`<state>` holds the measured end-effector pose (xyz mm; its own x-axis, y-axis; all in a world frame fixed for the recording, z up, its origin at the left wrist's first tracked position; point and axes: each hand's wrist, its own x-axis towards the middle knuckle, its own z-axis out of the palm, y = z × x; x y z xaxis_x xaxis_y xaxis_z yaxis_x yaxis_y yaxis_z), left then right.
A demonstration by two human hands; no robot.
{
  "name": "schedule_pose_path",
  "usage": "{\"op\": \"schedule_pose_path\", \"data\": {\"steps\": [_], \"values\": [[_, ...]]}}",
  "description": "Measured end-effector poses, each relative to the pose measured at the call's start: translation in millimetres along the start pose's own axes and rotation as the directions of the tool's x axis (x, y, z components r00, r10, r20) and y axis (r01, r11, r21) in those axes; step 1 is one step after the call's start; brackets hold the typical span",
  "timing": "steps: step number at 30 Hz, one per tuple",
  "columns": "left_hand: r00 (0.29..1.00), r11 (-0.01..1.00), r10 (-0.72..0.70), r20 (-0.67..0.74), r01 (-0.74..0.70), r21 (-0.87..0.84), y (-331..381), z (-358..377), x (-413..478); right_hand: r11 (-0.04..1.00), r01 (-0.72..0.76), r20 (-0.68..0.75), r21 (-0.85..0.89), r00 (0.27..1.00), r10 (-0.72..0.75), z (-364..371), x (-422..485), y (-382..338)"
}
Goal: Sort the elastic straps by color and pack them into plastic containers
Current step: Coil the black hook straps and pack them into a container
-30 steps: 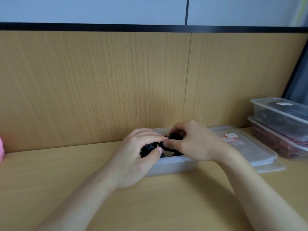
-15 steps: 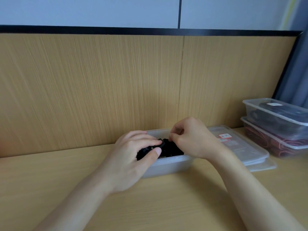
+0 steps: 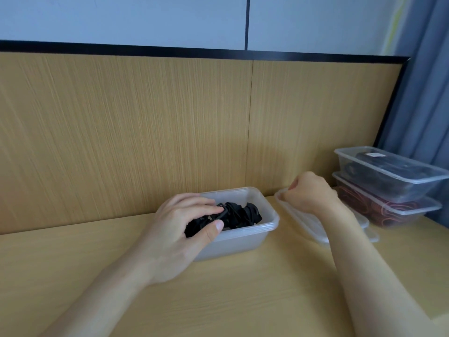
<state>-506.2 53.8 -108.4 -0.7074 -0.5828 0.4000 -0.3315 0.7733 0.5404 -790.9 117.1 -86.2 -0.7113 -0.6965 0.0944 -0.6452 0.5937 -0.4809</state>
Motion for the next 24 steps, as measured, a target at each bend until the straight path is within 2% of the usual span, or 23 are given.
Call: {"op": "schedule_pose_path", "data": {"steps": [2, 4, 8, 12, 20, 24], "values": [[1.000, 1.000, 0.004, -0.015, -0.004, -0.030, -0.2, 0.7, -0.5, 0.998, -0.031, 0.043, -0.049, 0.998, 0.033, 5.0, 1.0, 0.8], [0.999, 0.998, 0.003, -0.037, -0.005, -0.055, -0.7, 1.7, -1.0, 0.994, -0.049, 0.025, -0.099, 0.998, 0.052, 7.5, 1.7, 1.4], [0.997, 0.995, -0.001, -0.072, -0.006, -0.101, -0.5, 3.2, -1.0, 0.991, -0.078, -0.061, -0.112, 0.996, 0.072, 6.3, 1.9, 4.3], [0.996, 0.991, 0.002, -0.088, -0.014, -0.132, -0.5, 3.8, -2.0, 0.990, -0.079, -0.031, -0.116, 0.997, 0.076, 6.9, -2.0, 3.1], [0.988, 0.975, -0.041, -0.151, 0.006, -0.223, 1.7, 3.5, -1.6, 0.989, 0.024, -0.116, -0.147, 0.992, -0.042, 2.7, -13.4, -12.2], [0.979, 0.976, -0.078, -0.189, 0.036, -0.215, -0.5, 0.8, -0.1, 0.987, 0.114, -0.098, -0.112, 0.987, -0.125, 4.7, -22.1, -24.7]]}}
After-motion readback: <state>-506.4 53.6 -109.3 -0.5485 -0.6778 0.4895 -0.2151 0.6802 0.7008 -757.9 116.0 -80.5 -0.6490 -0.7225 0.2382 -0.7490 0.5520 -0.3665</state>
